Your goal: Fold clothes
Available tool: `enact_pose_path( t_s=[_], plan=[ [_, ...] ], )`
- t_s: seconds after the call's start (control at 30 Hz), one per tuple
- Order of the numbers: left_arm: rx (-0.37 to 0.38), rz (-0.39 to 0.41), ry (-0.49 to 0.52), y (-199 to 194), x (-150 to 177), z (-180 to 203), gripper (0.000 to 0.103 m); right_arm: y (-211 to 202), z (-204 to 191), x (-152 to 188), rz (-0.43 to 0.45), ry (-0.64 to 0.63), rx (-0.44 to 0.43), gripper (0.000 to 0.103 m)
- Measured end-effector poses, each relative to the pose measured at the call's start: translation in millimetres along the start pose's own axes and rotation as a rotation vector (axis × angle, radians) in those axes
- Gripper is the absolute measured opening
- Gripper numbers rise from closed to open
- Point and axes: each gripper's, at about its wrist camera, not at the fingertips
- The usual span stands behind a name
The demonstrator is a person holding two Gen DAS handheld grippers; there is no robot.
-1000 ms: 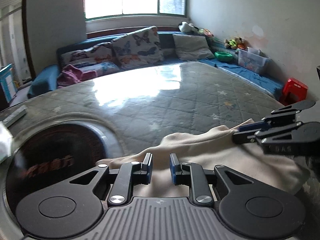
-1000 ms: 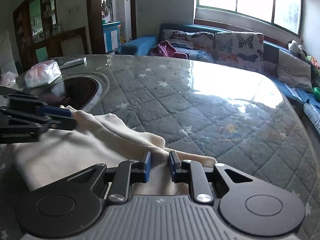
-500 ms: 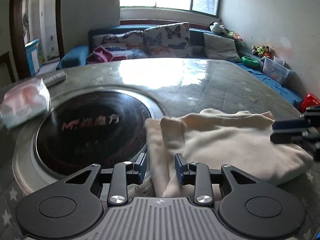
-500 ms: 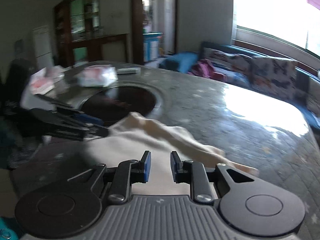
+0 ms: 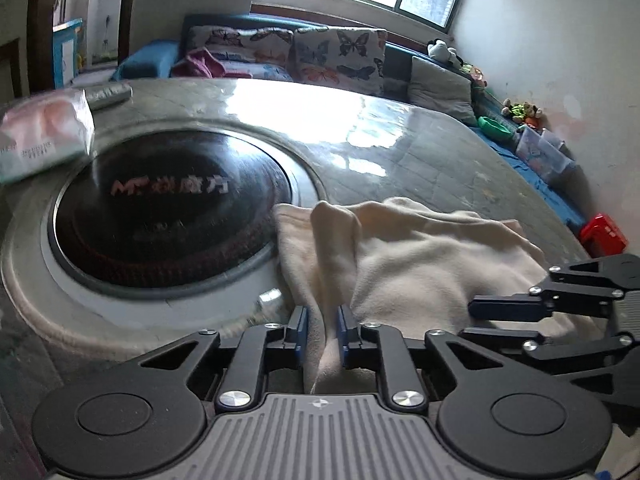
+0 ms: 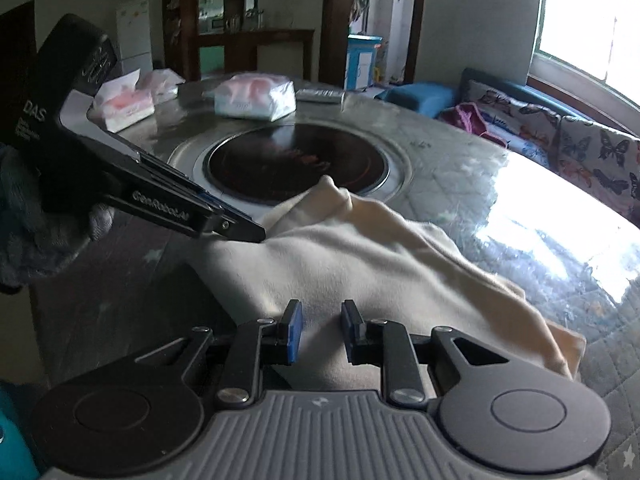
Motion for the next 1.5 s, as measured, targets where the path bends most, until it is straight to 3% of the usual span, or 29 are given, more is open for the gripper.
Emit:
enact_pose_path(
  t_s=[0.17,0.33,0.53,0.73,0.9,1.23,1.5],
  plan=[
    [0.039,-0.011,-0.003,-13,13,3,0.017,-13,-7,14,-0.035,-0.029,-0.014,0.022],
    [0.006,0.012,0.01,-25,12,4,0.018,-26,-5,22,-0.004,0.014,-0.014,0.021],
    [0.024,0.072,0.037,-29,-3,15,0.018,-41,31,28,0.043,0.133,0.078,0.021],
    [0.036,0.075,0.064,-5,-13,28,0.018,-55,67,34,0.084,0.251,0.169,0.021],
    [0.011,0.036,0.042,14,-12,18,0.018,-48,87,43,0.066,0.299,0.197,0.021],
    [-0.001,0.049,0.029,18,-23,14,0.018,-18,99,5,0.095,0.263,0.198,0.021],
    [0.001,0.048,0.038,24,-23,9,0.018,7,106,1,0.065,0.24,0.21,0.022]
  ],
)
Point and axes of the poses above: each gripper's, at about its wrist camera, not at the fingertips, and y roughly the way its jaws point, z to its right, x to its underside, and after that the axes turned 9 degrees about y, right-handed
